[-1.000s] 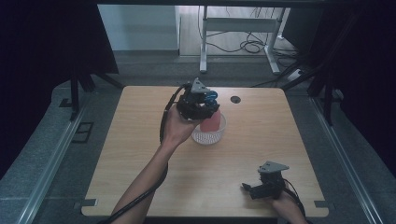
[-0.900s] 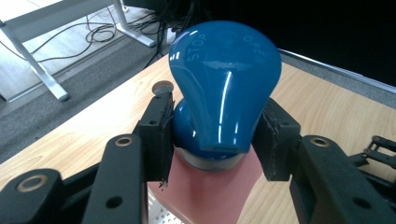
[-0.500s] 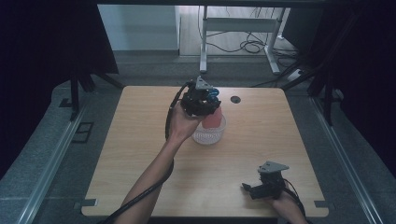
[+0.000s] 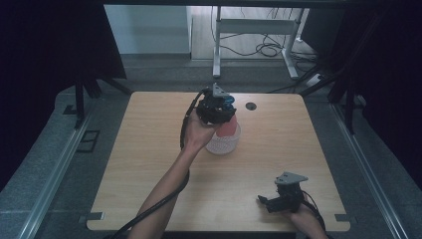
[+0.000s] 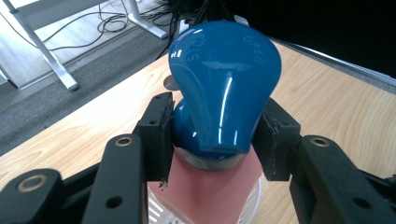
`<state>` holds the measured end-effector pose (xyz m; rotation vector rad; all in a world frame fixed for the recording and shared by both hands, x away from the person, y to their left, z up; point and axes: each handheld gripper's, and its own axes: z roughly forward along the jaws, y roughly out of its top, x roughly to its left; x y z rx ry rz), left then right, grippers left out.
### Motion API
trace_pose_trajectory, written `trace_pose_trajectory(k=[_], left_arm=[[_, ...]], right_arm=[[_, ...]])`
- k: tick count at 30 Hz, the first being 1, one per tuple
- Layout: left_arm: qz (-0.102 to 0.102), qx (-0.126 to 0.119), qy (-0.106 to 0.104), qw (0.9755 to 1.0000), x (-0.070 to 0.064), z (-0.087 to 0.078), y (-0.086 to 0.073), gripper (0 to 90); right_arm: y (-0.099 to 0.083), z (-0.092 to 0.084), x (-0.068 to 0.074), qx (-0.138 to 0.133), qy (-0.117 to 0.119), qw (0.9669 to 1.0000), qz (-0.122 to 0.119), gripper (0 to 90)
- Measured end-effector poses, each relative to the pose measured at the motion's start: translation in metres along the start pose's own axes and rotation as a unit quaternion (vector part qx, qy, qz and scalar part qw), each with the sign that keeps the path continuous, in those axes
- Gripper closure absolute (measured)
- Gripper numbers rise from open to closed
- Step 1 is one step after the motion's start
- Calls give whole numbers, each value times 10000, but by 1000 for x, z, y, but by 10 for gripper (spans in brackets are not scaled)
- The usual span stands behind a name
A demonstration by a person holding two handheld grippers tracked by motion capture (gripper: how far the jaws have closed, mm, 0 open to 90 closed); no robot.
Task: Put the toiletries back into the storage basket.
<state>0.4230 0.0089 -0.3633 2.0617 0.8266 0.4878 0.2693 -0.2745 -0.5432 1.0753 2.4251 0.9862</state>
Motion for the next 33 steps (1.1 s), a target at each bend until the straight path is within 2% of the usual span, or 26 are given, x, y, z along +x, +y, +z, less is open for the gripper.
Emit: trace_pose_trajectory(k=[33], left_arm=[[-140,102,56,9998,3,22,-26,528]], right_arm=[[0,0,0,1,20,10000,-20,0]])
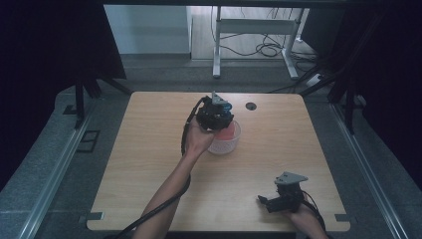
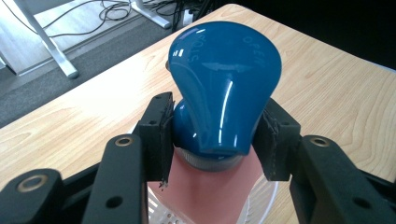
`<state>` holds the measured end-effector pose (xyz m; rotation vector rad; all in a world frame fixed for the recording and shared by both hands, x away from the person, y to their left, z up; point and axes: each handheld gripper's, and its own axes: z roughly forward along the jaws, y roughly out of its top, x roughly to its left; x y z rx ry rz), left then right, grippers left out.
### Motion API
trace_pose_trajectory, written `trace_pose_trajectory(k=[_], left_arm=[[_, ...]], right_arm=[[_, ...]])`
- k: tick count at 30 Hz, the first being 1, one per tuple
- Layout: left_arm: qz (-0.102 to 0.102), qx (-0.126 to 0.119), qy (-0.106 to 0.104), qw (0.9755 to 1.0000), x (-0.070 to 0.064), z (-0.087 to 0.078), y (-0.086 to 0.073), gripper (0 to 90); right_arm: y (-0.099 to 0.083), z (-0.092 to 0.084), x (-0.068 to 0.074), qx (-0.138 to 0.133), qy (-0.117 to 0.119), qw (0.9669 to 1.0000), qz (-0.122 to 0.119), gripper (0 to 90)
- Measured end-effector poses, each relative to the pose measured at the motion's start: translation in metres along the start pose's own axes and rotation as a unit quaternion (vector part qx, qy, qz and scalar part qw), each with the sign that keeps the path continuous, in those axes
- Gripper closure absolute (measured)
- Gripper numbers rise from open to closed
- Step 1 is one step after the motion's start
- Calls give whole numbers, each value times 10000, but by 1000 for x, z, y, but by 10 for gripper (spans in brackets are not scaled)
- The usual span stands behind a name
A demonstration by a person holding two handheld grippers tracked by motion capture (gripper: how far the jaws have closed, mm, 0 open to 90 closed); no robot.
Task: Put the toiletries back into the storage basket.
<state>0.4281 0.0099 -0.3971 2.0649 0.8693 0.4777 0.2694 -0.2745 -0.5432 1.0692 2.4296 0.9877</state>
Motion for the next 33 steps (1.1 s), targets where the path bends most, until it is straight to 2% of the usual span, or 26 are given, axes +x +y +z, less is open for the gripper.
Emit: trace_pose_trajectory(k=[15,33], left_arm=[[-62,48,-20,10000,0,8,-12,528],[-44,137,-5,9999,-2,20,-26,528]], right_arm=[[0,0,0,1,2,10000,2,0],[0,0,0,3,6,10000,0,0]])
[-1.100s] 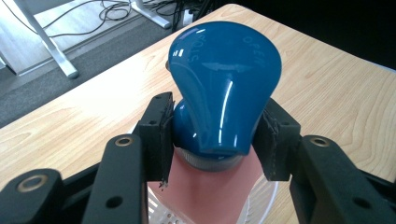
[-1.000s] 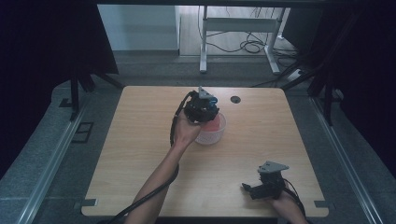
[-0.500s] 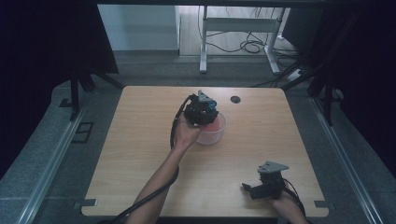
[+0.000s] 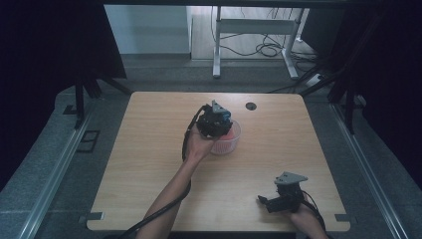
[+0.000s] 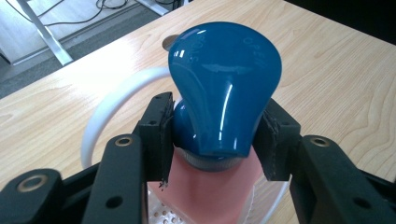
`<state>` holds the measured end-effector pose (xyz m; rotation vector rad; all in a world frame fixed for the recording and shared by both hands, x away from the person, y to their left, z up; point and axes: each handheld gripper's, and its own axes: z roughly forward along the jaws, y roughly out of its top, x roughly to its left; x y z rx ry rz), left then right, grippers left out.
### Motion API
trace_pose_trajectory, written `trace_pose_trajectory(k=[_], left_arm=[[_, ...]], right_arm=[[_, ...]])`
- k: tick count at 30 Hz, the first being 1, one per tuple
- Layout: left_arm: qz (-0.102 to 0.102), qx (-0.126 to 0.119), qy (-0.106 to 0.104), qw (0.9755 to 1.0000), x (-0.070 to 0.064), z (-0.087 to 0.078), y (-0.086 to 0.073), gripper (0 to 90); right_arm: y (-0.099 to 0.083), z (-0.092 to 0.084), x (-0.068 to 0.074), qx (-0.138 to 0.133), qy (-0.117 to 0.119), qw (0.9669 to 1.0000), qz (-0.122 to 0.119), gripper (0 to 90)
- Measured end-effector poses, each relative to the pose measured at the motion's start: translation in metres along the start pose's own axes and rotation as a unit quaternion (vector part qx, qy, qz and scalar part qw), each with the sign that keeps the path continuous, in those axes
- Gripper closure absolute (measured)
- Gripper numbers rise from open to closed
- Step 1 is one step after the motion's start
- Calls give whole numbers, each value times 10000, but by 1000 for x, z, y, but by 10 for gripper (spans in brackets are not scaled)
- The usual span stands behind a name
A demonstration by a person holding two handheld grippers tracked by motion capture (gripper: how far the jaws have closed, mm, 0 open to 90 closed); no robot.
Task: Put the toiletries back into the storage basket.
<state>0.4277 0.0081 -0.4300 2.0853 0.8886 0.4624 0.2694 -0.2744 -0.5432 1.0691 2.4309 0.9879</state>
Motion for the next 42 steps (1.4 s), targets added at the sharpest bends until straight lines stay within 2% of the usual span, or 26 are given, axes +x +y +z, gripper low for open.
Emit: trace_pose_trajectory(k=[9,21,27,34,42], left_arm=[[0,35,25,10000,-1,5,-8,528],[-75,-146,12,9999,1,1,-17,524],[-75,-119,-3,9999,3,0,-19,511],[-97,-53,66,9999,3,1,-18,477],[-89,-55,103,9999,2,-1,-16,373]], right_arm=[[0,0,0,-1,0,10000,-3,0],[0,0,0,-2,0,10000,-8,0],[0,0,0,1,5,10000,1,0],[0,0,0,0,0,10000,-7,0],[0,0,0,-3,-1,10000,-1,0]])
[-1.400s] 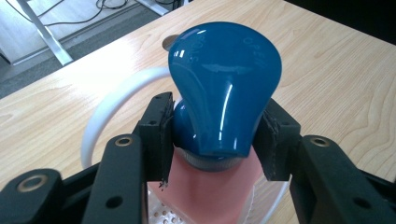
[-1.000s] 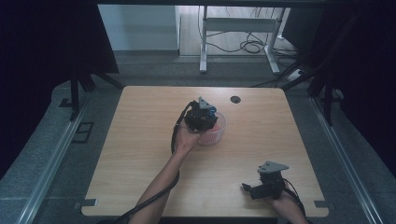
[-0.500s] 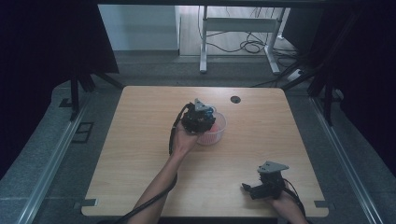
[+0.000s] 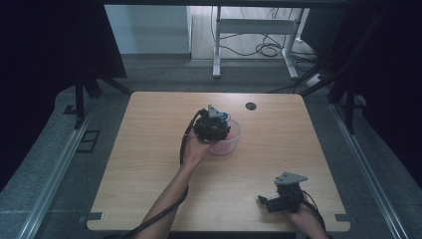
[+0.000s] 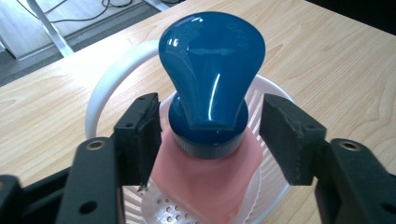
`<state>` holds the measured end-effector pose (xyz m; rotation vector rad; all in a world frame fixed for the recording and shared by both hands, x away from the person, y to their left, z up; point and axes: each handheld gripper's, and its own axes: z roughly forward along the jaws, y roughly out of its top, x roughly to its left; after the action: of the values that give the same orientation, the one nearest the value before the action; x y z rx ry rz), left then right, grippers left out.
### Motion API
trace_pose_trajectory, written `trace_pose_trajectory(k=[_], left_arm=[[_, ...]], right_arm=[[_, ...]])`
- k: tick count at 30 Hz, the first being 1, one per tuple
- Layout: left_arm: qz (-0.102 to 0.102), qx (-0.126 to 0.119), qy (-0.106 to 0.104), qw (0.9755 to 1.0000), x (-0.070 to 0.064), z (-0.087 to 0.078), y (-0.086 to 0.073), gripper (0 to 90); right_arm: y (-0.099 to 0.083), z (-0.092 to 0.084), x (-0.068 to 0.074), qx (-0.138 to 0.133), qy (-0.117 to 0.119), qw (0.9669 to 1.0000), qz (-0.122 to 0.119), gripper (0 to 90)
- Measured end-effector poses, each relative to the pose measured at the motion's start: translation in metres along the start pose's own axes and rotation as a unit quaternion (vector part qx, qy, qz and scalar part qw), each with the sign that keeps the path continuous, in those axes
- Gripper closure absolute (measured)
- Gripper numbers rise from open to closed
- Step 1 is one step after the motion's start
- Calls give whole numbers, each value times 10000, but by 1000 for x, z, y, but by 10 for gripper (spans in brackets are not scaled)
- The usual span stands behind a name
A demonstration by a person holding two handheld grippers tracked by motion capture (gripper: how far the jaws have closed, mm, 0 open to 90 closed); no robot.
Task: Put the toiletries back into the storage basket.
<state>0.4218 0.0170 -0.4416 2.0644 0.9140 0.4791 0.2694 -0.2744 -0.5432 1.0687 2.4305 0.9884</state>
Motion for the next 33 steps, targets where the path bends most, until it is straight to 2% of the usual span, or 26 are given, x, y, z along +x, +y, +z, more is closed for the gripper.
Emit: trace_pose_trajectory(k=[13,17,33], left_arm=[[-77,-2,40,10000,-3,-7,0,129],[-58,23,55,10000,-3,-10,-1,111],[0,120,-120,9999,-5,-28,-8,107]], right_arm=[[0,0,0,2,5,10000,9,0],[0,0,0,0,1,10000,0,0],[0,0,0,1,1,10000,6,0]])
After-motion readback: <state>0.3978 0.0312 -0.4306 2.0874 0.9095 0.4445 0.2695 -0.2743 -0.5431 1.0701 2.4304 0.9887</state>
